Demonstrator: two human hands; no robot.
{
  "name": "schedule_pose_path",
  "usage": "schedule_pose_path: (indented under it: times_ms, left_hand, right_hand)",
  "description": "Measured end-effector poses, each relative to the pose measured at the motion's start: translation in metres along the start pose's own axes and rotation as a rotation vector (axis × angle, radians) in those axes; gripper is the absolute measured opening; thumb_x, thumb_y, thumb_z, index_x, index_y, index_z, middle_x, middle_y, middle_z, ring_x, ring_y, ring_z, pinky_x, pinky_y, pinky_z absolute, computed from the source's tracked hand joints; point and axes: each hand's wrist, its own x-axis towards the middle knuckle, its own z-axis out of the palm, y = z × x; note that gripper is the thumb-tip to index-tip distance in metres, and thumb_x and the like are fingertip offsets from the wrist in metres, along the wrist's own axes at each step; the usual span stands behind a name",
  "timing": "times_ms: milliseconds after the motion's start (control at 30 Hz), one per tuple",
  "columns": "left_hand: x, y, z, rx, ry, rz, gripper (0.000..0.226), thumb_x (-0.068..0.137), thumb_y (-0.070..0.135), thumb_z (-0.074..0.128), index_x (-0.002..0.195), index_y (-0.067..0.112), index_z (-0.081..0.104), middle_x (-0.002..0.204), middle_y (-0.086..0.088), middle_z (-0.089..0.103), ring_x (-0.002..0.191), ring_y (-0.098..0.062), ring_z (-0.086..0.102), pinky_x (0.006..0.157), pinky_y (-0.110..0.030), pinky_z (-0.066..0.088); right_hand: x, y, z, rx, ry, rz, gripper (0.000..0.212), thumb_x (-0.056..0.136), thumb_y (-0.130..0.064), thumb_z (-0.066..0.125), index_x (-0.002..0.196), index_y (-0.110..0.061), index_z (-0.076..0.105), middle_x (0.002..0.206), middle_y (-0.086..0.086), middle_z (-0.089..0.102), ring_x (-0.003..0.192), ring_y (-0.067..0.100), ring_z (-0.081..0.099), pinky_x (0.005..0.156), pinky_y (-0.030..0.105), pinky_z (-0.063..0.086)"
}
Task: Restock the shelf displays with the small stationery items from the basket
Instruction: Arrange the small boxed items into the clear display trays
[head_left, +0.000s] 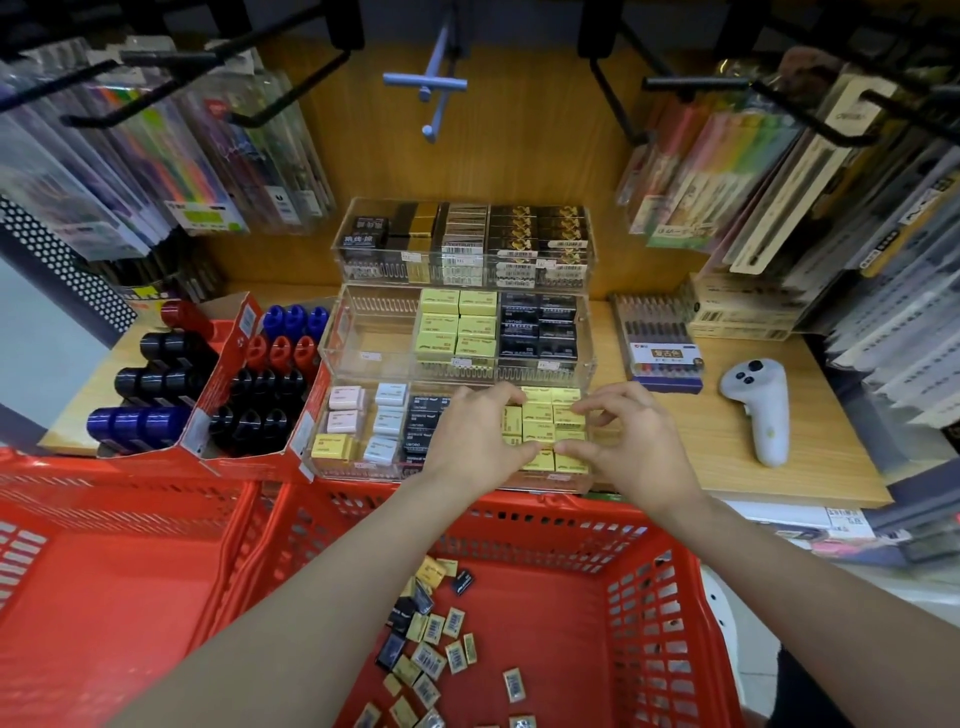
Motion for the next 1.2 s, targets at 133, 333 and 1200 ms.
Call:
schedule_pose_path:
  times_ms: [133, 333, 1200]
  left_hand:
    - [-0.010, 0.004, -0.008, -0.011, 0.048, 0.102, 0.042, 0.082, 0.036, 0.076, 0.119, 0.022, 0.062, 0.122, 0.004, 0.056, 0.118, -0.014, 0.044, 0.099, -0.027, 0.036]
    - [-0.085, -0.002, -0.033, 0.114, -0.025, 0.225, 0.007, 0.086, 0.020, 0.064, 0.083, 0.026, 0.063, 0.076, 0.013, 0.059, 0.071, -0.006, 0.055, 0.069, -0.030, 0.051]
    - [-0.159, -0.147, 0.108, -0.442, -0.518, -0.688, 0.013, 0.099, 0.015, 0.053, 0.099, 0.020, 0.065, 0.125, -0.009, 0.063, 0.111, -0.023, 0.061, 0.097, -0.037, 0.051]
  right_hand:
    - [-0.006, -0.003, -0.010, 0.044, 0.115, -0.049, 0.030, 0.073, -0.030, 0.085, 0.098, -0.025, 0.069, 0.100, -0.011, 0.054, 0.079, 0.000, 0.053, 0.074, 0.003, 0.037]
    - [-0.083, -0.021, -0.003, -0.004, -0.178, -0.110, 0.009, 0.083, -0.010, 0.068, 0.087, -0.017, 0.072, 0.078, -0.008, 0.064, 0.067, 0.004, 0.057, 0.069, 0.021, 0.047]
    - [-0.207, 0.056, 0.177, -0.044, -0.413, 0.741, 0.022, 0.090, -0.013, 0.066, 0.112, -0.015, 0.066, 0.102, 0.006, 0.070, 0.094, 0.021, 0.066, 0.078, 0.021, 0.045]
